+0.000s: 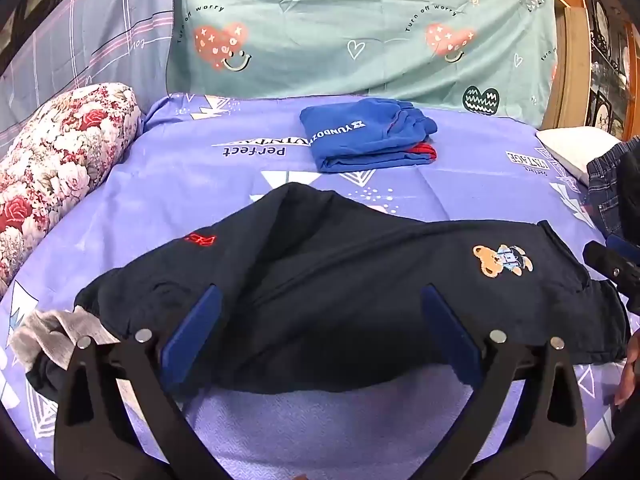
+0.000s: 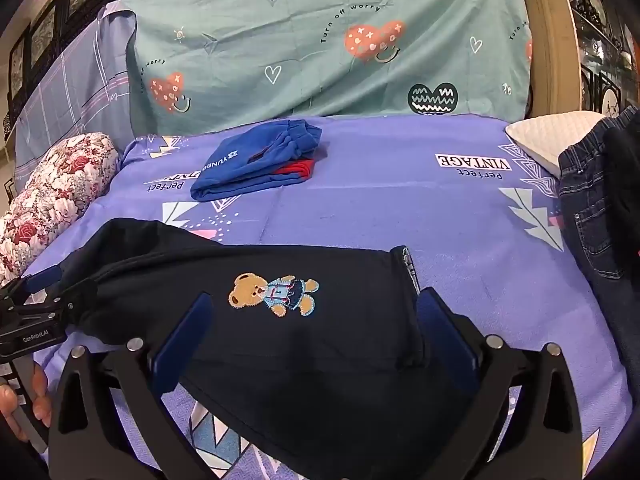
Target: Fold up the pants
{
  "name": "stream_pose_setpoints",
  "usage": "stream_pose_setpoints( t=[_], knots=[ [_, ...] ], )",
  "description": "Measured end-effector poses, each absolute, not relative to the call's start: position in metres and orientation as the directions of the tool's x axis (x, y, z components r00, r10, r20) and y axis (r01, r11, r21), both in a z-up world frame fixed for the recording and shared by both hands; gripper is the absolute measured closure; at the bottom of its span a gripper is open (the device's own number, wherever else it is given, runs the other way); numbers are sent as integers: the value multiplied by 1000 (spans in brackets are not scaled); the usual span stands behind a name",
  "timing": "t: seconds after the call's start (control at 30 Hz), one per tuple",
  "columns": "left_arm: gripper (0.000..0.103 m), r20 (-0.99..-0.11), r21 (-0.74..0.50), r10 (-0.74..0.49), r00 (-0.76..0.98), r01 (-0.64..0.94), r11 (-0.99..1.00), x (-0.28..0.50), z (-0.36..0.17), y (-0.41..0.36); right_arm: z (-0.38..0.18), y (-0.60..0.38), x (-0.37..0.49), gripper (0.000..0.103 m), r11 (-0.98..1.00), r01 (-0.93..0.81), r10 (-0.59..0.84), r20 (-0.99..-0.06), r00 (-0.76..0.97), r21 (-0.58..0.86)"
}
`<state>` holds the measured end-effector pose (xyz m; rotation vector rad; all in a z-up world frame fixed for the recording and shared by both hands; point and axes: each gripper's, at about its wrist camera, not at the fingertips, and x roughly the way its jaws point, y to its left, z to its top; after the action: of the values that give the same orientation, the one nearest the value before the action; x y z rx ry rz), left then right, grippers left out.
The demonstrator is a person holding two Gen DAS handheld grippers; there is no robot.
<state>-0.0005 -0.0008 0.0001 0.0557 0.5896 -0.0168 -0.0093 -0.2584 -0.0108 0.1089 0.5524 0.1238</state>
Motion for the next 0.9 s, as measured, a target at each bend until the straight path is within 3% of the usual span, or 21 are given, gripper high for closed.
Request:
stream_pose_setpoints(
  t=[0.03, 0.9],
  knots=[
    [2, -582, -1, -27, 813, 33, 999, 1, 0, 2, -10, -258, -10, 1, 987, -88, 147, -516, 844, 137],
    [2, -582, 7, -24, 813, 34, 999, 3, -7, 1, -18, -262, -3, 1, 984, -78, 154, -544, 825, 161]
  ],
)
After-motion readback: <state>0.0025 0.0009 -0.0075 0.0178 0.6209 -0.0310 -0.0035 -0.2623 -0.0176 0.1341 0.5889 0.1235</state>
